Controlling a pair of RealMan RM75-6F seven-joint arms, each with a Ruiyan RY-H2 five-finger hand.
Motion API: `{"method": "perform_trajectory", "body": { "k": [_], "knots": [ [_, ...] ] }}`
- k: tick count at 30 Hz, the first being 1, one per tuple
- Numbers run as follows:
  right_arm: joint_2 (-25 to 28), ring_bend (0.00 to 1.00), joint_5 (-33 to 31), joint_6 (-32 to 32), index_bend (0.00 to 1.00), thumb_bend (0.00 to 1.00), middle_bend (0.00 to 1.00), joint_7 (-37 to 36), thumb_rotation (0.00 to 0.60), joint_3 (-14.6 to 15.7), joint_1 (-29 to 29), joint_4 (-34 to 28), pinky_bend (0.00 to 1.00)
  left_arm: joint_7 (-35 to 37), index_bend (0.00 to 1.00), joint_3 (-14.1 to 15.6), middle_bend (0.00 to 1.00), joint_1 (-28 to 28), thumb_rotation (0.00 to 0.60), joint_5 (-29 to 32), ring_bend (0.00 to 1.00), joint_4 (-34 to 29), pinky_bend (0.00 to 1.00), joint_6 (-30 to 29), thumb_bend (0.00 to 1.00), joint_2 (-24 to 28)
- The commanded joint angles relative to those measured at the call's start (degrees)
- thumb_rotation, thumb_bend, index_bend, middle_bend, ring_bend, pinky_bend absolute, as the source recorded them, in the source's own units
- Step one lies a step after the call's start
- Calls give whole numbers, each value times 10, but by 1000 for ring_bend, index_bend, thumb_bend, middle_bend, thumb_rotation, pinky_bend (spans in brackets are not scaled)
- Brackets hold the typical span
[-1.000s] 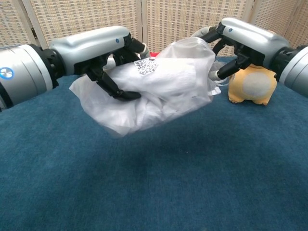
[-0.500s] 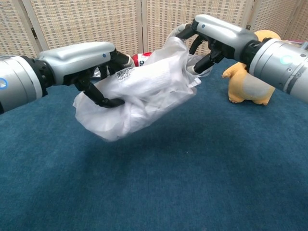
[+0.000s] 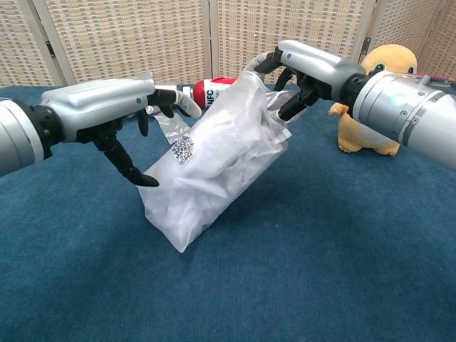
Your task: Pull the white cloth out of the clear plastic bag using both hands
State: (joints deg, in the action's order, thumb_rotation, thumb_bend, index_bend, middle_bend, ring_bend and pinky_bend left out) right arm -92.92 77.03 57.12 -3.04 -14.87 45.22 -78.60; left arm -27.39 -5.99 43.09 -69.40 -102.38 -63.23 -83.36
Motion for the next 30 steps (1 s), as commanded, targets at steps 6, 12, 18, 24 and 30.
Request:
{"method": "perform_trajectory", "body": {
  "k": [6,12,18,24,30],
  "knots": [
    [1,114,-14,-3,785,508,226,2,600,6,-6,8,348,9,177,12,161,-12,600,-31,189,6,348,-9,111,-1],
    [1,114,-26,-7,785,508,227,2,600,9,-11,20,349,28,245,25,193,-23,600,-74,214,21,348,-22,111,-4],
    [5,114,-34,-8,785,510,227,0,600,8,-14,27,348,35,334,44,283,-34,600,-126,300,41,460,-34,111,-7],
    [6,114,-41,-11,785,512,227,-2,600,7,-16,32,348,46,396,55,497,-40,600,-160,510,59,703,-36,111,-15],
    [7,114,-43,-11,785,513,227,-3,600,7,-18,32,348,47,453,62,822,-35,600,-186,736,85,898,-22,111,-32]
  ]
}}
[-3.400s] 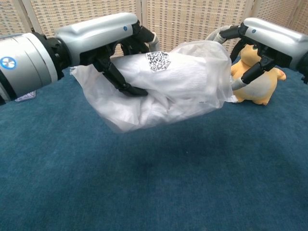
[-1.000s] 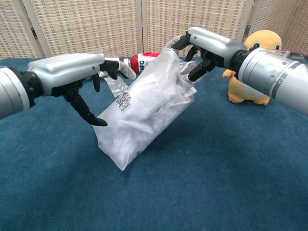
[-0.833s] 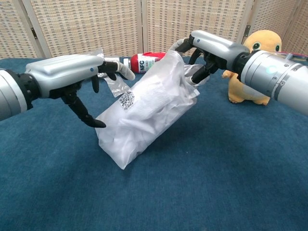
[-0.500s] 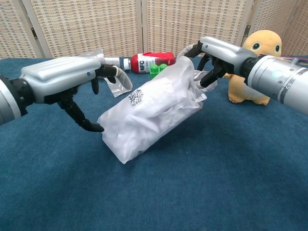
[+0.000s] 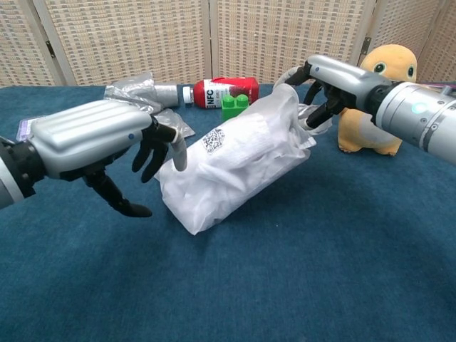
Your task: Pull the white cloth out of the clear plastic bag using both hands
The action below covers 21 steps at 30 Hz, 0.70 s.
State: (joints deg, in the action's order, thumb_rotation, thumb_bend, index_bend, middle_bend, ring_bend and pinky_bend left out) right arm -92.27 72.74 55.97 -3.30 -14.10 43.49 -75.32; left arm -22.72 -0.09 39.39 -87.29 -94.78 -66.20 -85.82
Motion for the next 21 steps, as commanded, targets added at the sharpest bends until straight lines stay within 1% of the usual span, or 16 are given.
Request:
{"method": "perform_trajectory", "body": {
  "k": [1,3,5,7,9,12,17,21],
  "knots": [
    [1,114,0,1,785,514,227,-1,600,0,-1,-1,348,1,454,4,846,3,600,-9,753,12,910,11,111,-10],
    [2,114,0,2,785,514,227,-2,600,-1,-1,-2,348,-1,450,6,906,6,600,-14,796,21,939,18,111,-17],
    [3,114,0,3,786,514,227,-3,600,-1,-2,-2,349,-2,423,6,963,6,600,-15,834,26,966,23,111,-24],
    [4,114,0,4,786,515,227,-4,600,-1,-3,-3,348,-1,388,5,991,7,600,-14,858,33,982,27,111,-32],
    [5,114,0,4,786,515,227,-5,600,-1,-4,-4,348,1,354,2,1000,7,600,-14,878,39,993,30,110,-41],
    [6,114,0,5,786,515,228,-7,600,0,-6,-4,348,3,337,-1,1000,8,600,-14,894,50,999,33,110,-54],
    [5,114,0,6,786,516,228,-12,600,1,-8,-3,348,8,340,-8,1000,11,600,-15,906,71,1000,37,110,-76],
    [3,114,1,6,786,517,229,-16,600,2,-9,0,348,10,361,-12,1000,11,600,-17,910,90,1000,35,110,-92]
  ]
}}
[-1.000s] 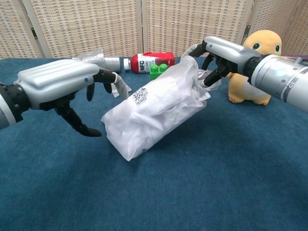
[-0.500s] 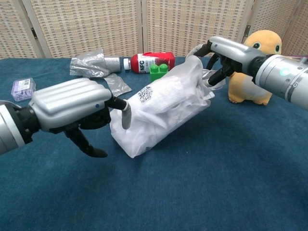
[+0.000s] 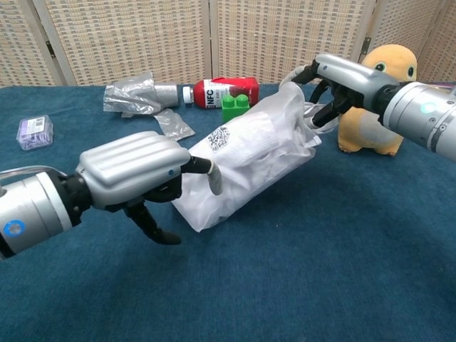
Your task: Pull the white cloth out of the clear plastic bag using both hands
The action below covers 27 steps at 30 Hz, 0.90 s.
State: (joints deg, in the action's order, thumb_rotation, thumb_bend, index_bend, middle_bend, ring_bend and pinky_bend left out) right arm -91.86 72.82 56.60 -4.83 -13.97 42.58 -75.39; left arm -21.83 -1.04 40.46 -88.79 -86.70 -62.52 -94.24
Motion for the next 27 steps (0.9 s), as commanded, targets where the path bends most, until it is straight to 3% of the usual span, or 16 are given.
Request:
{"method": "perform_trajectory", "body": {
  "k": [1,27],
  "knots": [
    [-1,114,1,0,786,517,229,-2,600,1,0,1,348,2,365,-4,1000,0,600,-2,910,13,1000,-2,110,-11],
    [-1,114,3,-5,786,524,231,-9,600,0,0,-3,348,14,465,-14,1000,-3,600,-10,910,102,1000,-15,110,-72]
  ]
}}
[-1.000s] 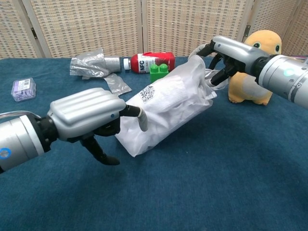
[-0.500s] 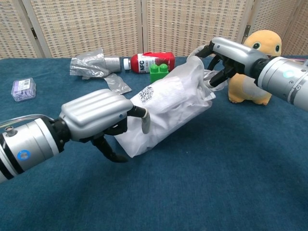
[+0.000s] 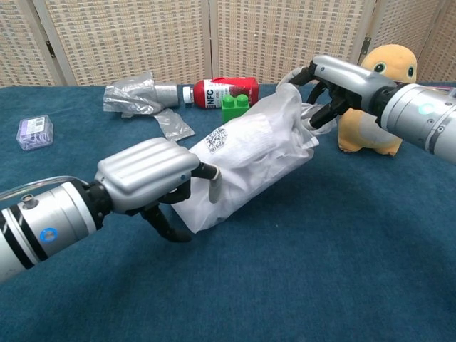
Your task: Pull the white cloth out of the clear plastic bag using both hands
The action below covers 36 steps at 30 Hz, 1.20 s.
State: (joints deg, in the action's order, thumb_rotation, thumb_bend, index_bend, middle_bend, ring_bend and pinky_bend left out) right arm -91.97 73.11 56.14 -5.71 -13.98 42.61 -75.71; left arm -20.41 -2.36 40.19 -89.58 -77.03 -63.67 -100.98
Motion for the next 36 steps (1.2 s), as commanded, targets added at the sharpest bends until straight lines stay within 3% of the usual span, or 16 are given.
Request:
{"method": "perform_trajectory", "body": {
  "k": [1,13,21,27,36],
  "knots": [
    [0,114,0,0,786,524,231,0,600,0,0,0,348,-1,477,-2,1000,-1,600,-4,910,9,1000,-5,110,-7],
    [-1,114,1,-2,786,531,234,-2,600,1,0,1,348,-14,554,-5,1000,-2,600,1,911,28,1000,-6,122,-21],
    [-1,114,1,-2,786,534,235,-3,600,2,-1,1,348,-6,557,-1,1000,-3,600,-7,902,31,1000,-9,385,-20],
    [-1,114,1,-2,786,536,236,-2,600,3,-2,0,348,-3,553,3,1000,-5,600,-11,893,35,999,-9,530,-21],
    [6,114,-6,3,786,536,239,-1,600,-2,-7,4,348,13,602,7,1000,-15,600,-23,891,28,998,-32,573,-6]
  ]
}}
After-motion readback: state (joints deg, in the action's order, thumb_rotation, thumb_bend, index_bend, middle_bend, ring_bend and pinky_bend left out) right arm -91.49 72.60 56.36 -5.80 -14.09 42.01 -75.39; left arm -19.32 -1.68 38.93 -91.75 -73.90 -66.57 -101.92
